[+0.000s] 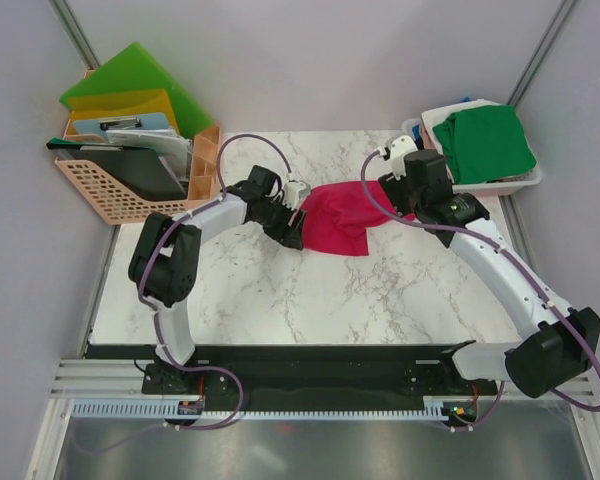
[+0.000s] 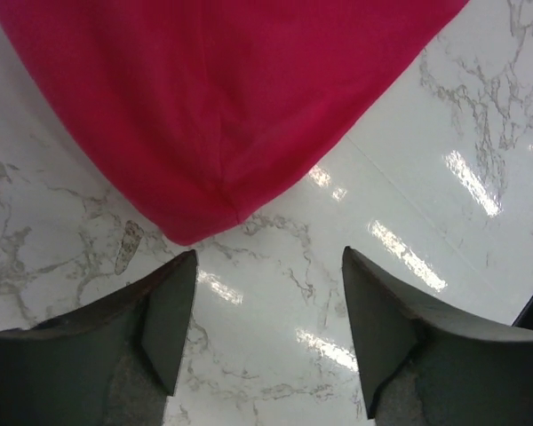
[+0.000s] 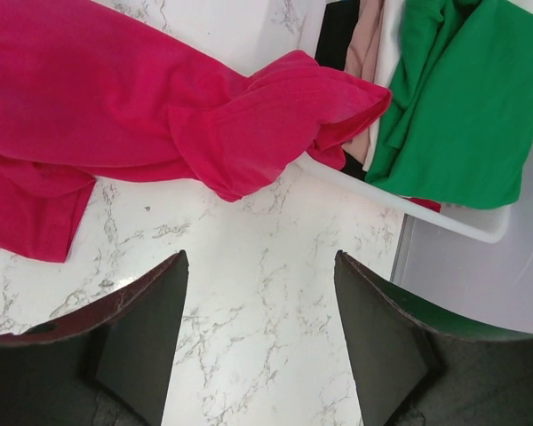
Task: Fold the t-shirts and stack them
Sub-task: Flatten out the tshirt
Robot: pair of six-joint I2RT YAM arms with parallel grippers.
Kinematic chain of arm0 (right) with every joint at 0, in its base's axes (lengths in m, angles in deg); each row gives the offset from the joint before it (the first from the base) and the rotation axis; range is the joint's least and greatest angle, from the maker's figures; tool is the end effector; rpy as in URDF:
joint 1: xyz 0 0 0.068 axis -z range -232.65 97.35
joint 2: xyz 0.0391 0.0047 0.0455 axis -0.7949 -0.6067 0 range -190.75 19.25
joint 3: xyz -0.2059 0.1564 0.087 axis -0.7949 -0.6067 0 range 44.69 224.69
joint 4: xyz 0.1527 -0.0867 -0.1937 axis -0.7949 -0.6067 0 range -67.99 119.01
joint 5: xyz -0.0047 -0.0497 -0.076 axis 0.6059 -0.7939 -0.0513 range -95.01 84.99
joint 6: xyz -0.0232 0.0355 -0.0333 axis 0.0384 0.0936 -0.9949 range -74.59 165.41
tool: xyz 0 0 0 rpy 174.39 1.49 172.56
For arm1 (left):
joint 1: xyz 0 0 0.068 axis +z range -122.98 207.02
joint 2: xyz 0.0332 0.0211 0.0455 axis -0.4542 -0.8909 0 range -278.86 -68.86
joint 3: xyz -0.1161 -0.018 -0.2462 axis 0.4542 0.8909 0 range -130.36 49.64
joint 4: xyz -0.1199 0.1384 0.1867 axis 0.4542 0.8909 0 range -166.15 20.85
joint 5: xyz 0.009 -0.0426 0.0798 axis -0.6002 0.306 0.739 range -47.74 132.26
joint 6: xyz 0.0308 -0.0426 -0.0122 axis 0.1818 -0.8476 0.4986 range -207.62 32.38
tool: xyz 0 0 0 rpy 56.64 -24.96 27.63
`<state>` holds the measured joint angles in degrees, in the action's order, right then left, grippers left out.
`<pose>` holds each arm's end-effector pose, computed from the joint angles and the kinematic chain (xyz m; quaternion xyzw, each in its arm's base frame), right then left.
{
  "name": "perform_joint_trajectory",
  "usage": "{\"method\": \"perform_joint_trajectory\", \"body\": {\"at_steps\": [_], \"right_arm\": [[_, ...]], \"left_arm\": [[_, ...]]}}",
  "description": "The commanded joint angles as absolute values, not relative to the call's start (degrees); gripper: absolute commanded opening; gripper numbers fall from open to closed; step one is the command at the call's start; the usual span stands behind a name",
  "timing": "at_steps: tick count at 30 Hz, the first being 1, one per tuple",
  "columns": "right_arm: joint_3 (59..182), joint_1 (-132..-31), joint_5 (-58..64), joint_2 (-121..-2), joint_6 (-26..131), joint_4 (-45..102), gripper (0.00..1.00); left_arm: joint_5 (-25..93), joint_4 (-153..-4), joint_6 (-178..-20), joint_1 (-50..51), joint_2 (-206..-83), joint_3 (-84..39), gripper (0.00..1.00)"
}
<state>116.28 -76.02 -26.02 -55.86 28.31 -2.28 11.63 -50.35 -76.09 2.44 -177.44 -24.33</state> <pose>0.2697 0.1027 0.3523 -0.2221 0.8468 -0.1364 0.4636 0.3486 -0.1793 0.1830 0.3531 0.8657 -0.2817 0.2157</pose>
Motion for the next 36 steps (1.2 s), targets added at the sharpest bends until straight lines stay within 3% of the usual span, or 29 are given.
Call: {"method": "perform_joint_trajectory", "body": {"at_steps": [1,2,4,6,12,16,17,20,30,36], "right_arm": [[115.1,-75.9,-25.8,-54.1,29.1,-0.5,0.74],[114.7,-75.9,-25.2,-53.9,29.2,-0.4,0.74],[113.9,-75.9,-24.6,-53.6,29.7,-0.3,0.74],[113.3,-75.9,-23.7,-53.3,29.9,0.0,0.74],[112.1,-75.9,-24.0,-53.2,29.8,0.5,0.74],[111.5,-75.9,-24.3,-53.3,29.8,1.0,0.74],[111.4,-75.9,-24.3,-53.4,29.8,1.1,0.75],[111.3,-75.9,-24.1,-53.7,29.8,1.2,0.75],[110.9,-75.9,-23.4,-54.0,29.8,1.3,0.75],[110.8,-75.9,-23.7,-54.4,29.5,1.4,0.75]], "left_arm": [[9.5,-49.6,-78.8,2.1,-180.9,-28.7,0.68],[9.7,-49.1,-78.7,1.9,-181.7,-29.3,0.57],[9.7,-48.5,-78.6,1.7,-182.9,-30.1,0.48],[10.7,-48.5,-78.2,1.4,-184.3,-30.9,0.02],[16.5,-48.5,-78.2,0.2,-184.6,-30.7,0.02],[19.1,-49.2,-77.4,-1.0,-182.2,-29.6,0.29],[20.1,-50.0,-77.4,-1.9,-181.4,-29.1,0.42],[22.2,-50.9,-77.2,-3.9,-179.8,-28.0,0.53],[37.0,-51.5,-77.2,-9.2,-186.7,-33.1,0.51],[42.0,-51.6,-79.4,-10.2,-184.2,-33.9,0.51]]}}
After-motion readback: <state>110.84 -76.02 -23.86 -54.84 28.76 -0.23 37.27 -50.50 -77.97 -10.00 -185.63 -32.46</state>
